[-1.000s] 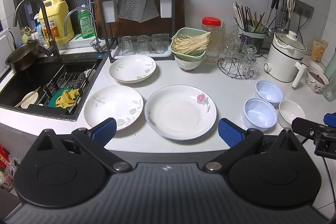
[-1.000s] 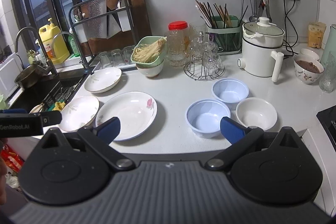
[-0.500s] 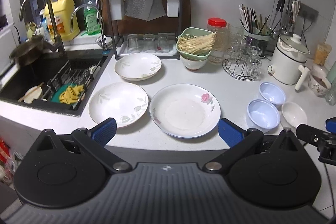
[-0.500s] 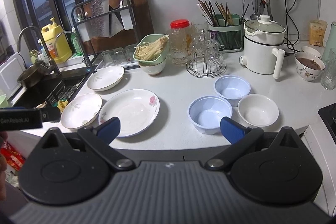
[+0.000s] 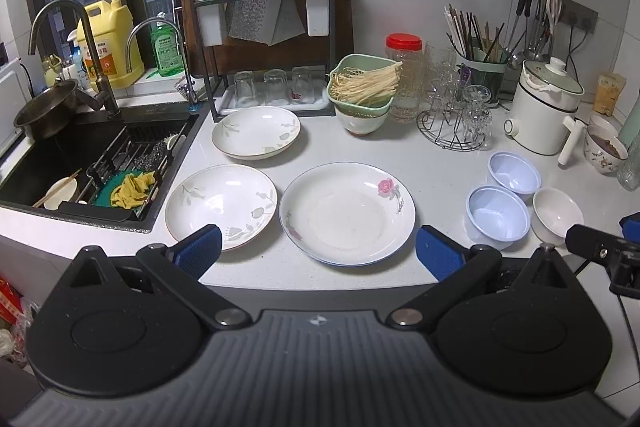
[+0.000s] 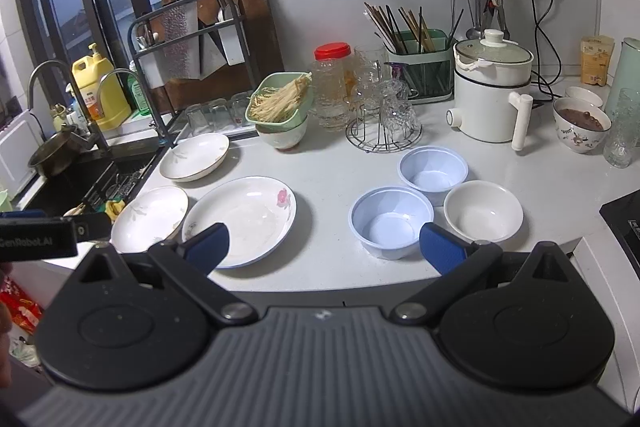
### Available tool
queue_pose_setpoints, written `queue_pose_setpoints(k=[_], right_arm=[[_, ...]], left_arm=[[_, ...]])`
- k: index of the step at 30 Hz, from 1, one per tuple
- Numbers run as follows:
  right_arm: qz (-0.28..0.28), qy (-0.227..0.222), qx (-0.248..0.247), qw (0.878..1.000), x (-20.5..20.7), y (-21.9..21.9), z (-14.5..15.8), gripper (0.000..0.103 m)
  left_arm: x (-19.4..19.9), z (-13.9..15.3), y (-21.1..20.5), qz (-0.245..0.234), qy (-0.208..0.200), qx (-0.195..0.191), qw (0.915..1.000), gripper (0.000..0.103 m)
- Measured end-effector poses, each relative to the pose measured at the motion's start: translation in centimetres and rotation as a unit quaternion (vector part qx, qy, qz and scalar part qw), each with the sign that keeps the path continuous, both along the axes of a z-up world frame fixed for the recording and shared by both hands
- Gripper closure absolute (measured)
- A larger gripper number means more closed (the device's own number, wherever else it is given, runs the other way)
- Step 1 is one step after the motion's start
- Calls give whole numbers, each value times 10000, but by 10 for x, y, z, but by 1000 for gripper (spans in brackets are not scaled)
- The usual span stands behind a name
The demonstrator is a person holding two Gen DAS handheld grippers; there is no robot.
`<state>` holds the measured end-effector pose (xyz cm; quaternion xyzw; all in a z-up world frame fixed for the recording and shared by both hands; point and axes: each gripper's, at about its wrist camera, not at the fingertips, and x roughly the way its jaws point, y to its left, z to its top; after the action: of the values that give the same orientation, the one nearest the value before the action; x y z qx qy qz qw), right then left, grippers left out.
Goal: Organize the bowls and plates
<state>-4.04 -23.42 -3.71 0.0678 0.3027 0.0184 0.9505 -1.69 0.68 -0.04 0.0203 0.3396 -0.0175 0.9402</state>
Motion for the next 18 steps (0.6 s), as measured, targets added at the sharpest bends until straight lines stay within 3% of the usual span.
queue_pose_setpoints(k=[18], right_arm=[[50,50,131,9999,5,-1,-2,0]], left_arm=[[7,1,0,-45,-28,-9,10000,0]])
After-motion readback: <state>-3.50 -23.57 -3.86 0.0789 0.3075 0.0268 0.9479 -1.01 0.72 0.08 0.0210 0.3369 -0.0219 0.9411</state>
